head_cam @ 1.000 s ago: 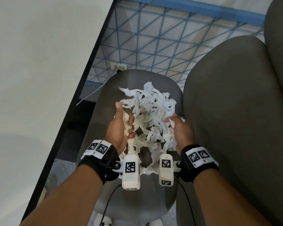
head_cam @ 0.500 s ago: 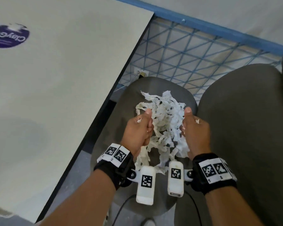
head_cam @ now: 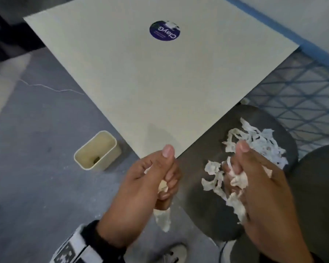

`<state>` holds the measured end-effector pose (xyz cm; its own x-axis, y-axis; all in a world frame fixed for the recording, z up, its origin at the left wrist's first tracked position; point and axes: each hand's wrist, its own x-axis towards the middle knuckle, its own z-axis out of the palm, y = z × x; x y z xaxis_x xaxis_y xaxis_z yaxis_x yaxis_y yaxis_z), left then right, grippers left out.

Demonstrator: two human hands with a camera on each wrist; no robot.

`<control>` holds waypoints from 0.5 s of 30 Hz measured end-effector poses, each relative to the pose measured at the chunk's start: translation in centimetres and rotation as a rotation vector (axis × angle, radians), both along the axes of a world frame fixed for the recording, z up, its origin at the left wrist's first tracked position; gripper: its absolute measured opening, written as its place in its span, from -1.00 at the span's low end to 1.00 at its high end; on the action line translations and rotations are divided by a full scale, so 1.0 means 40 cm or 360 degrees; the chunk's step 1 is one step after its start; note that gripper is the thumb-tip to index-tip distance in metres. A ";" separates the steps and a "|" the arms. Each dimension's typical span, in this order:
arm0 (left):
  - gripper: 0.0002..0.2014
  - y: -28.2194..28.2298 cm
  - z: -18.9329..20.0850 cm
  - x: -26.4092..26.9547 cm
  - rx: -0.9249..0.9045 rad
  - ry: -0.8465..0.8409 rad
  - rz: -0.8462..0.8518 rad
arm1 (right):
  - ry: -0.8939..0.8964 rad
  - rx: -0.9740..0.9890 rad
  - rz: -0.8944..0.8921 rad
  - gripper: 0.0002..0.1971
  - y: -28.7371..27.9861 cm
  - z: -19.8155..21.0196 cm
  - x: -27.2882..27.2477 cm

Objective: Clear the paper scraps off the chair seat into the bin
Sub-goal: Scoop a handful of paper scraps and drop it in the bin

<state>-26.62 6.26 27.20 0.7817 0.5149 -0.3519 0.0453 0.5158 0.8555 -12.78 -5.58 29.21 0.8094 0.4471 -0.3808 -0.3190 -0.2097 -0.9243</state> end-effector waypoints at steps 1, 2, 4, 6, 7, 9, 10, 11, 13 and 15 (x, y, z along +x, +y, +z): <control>-0.52 0.020 0.009 -0.046 -0.0005 0.0004 0.0083 | 0.0013 0.0014 0.0088 -0.48 0.032 0.011 -0.035; -0.53 0.043 0.013 -0.090 -0.0003 0.0018 0.0171 | 0.0018 0.0023 0.0190 -0.50 0.070 0.019 -0.071; -0.56 0.095 0.013 -0.175 0.0016 0.0036 0.0313 | 0.0053 0.0091 0.0387 -0.57 0.153 0.018 -0.140; -0.61 0.159 -0.004 -0.246 0.0042 0.0021 0.0421 | 0.0021 0.0110 0.0640 -0.71 0.244 0.005 -0.199; -0.65 0.196 -0.017 -0.280 0.0029 -0.0010 0.0467 | 0.0033 0.0132 0.0773 -0.84 0.292 -0.006 -0.227; -0.79 0.276 -0.057 -0.343 -0.0035 -0.0116 0.0522 | 0.0184 0.0180 0.0939 -0.85 0.391 -0.041 -0.283; -0.87 0.323 -0.083 -0.379 -0.0075 -0.0183 0.0556 | 0.0285 0.0201 0.0991 -0.76 0.451 -0.066 -0.318; -0.91 0.348 -0.100 -0.383 -0.0117 -0.0240 0.0561 | 0.0331 0.0200 0.1002 -0.69 0.481 -0.079 -0.327; -0.85 0.434 -0.160 -0.431 -0.0197 -0.0285 0.0629 | 0.0335 0.0160 0.1050 -0.63 0.586 -0.145 -0.383; -0.74 0.521 -0.241 -0.472 -0.0196 -0.0174 0.0744 | 0.0257 0.0027 0.1104 -0.59 0.690 -0.228 -0.435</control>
<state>-45.49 27.09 17.56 0.5125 0.7792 -0.3608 -0.3019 0.5569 0.7738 -30.18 22.02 20.09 0.2701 0.8457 -0.4603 -0.2505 -0.3999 -0.8817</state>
